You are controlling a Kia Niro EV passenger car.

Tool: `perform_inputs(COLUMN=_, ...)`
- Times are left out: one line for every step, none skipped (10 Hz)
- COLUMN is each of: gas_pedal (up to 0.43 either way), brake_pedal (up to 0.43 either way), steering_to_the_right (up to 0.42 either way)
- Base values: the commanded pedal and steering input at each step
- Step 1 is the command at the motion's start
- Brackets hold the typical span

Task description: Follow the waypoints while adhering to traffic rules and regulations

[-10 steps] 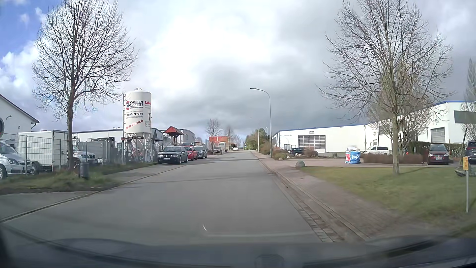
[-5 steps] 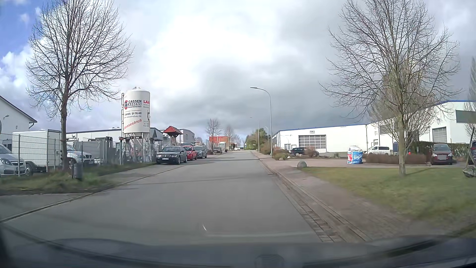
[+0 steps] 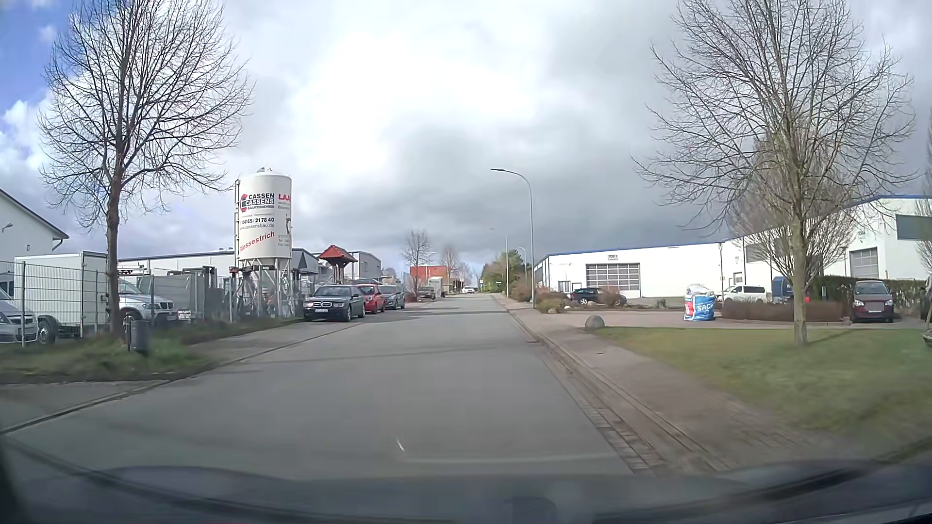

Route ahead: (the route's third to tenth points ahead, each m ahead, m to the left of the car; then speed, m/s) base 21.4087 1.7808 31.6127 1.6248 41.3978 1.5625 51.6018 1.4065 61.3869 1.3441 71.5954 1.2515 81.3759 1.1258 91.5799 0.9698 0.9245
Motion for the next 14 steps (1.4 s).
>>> perform_inputs(gas_pedal=0.000, brake_pedal=0.000, steering_to_the_right=-0.011)
perform_inputs(gas_pedal=0.000, brake_pedal=0.000, steering_to_the_right=-0.010)
perform_inputs(gas_pedal=0.000, brake_pedal=0.000, steering_to_the_right=-0.008)
perform_inputs(gas_pedal=0.000, brake_pedal=0.000, steering_to_the_right=-0.008)
perform_inputs(gas_pedal=0.000, brake_pedal=0.000, steering_to_the_right=-0.008)
perform_inputs(gas_pedal=0.000, brake_pedal=0.000, steering_to_the_right=-0.008)
perform_inputs(gas_pedal=0.000, brake_pedal=0.000, steering_to_the_right=-0.007)
perform_inputs(gas_pedal=0.000, brake_pedal=0.000, steering_to_the_right=-0.007)
perform_inputs(gas_pedal=0.000, brake_pedal=0.000, steering_to_the_right=-0.008)
perform_inputs(gas_pedal=0.000, brake_pedal=0.000, steering_to_the_right=-0.007)
perform_inputs(gas_pedal=0.000, brake_pedal=0.000, steering_to_the_right=-0.008)
perform_inputs(gas_pedal=0.000, brake_pedal=0.000, steering_to_the_right=-0.008)
perform_inputs(gas_pedal=0.000, brake_pedal=0.000, steering_to_the_right=-0.008)
perform_inputs(gas_pedal=0.000, brake_pedal=0.000, steering_to_the_right=-0.007)
